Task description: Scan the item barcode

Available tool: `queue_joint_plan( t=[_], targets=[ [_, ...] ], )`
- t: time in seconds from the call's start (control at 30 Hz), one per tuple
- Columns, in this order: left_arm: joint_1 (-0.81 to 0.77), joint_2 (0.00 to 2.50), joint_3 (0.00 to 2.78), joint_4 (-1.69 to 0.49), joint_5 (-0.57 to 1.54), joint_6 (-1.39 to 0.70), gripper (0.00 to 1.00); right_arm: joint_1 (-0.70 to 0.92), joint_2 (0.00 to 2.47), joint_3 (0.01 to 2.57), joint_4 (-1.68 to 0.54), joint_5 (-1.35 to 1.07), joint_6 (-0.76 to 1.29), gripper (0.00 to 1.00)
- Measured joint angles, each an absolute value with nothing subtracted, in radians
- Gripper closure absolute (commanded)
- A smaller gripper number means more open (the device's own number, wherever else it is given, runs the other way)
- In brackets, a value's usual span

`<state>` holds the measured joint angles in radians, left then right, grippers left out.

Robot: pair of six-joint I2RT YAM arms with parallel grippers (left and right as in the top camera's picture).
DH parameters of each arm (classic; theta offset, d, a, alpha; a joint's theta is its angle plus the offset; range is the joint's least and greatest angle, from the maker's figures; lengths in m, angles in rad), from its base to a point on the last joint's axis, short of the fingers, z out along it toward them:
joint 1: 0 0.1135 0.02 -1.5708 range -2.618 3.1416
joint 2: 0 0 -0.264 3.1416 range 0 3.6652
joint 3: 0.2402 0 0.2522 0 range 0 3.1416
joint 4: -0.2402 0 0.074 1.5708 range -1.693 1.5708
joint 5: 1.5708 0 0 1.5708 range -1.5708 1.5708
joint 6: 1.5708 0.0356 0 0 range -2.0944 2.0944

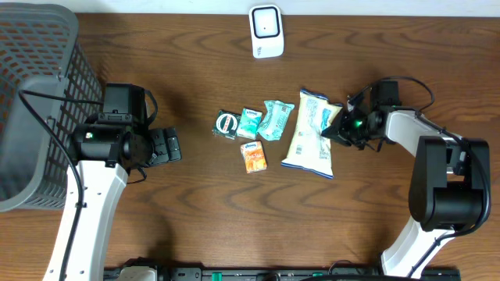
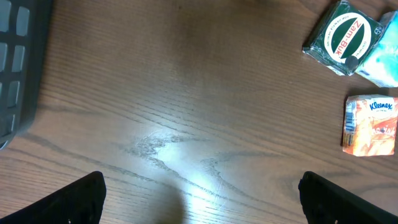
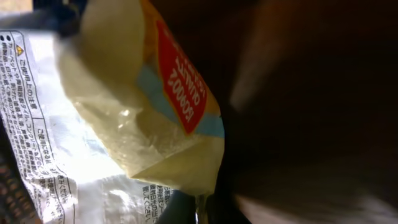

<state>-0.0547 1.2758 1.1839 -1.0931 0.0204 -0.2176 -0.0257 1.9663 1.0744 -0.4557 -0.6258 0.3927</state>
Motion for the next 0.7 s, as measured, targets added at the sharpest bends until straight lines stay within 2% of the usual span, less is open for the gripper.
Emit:
queue_joint_plan(
  t=[0.1,0.13,0.17,0.2,0.23,0.27,0.43,0.7],
  targets=[
    [-0.055,1.276,1.184,-1.093,0.021,-0.218,0.02,-0.026,1.965,1.067,-0.467,-0.647,0.393,0.98],
    [-0.055,1.276,1.184,-1.093,0.020,-0.218,0.03,-0.026,1.962,1.066,-0.476,-0.648,0.393,0.88],
    [-0.055,1.276,1.184,-1.093,0.020,-0.218,0.02,-0.025,1.956,1.065,-0.490,-0.647,0.395,0.73],
    [-0.055,1.276,1.184,-1.093,0.020,-0.218,0.02,-0.026,1.946,1.063,-0.512,-0.645,0.394,0.50],
    [-0.055,1.276,1.184,-1.093,0.021,-0.218,0.02,-0.025,1.933,1.063,-0.535,-0.645,0.393,0.12],
    [-0.055,1.276,1.184,-1.093,0.020,-0.218,0.02,-0.023,1.913,1.063,-0.559,-0.633,0.393,0.01],
    [-0.055,1.276,1.184,-1.093,0.021,-0.218,0.02,-0.020,1.815,1.061,-0.664,-0.509,0.387,0.01],
    [-0.055,1.276,1.184,-1.093,0.020,-0.218,0.02,0.012,1.808,1.052,-0.683,-0.437,0.386,0.01]
  ],
)
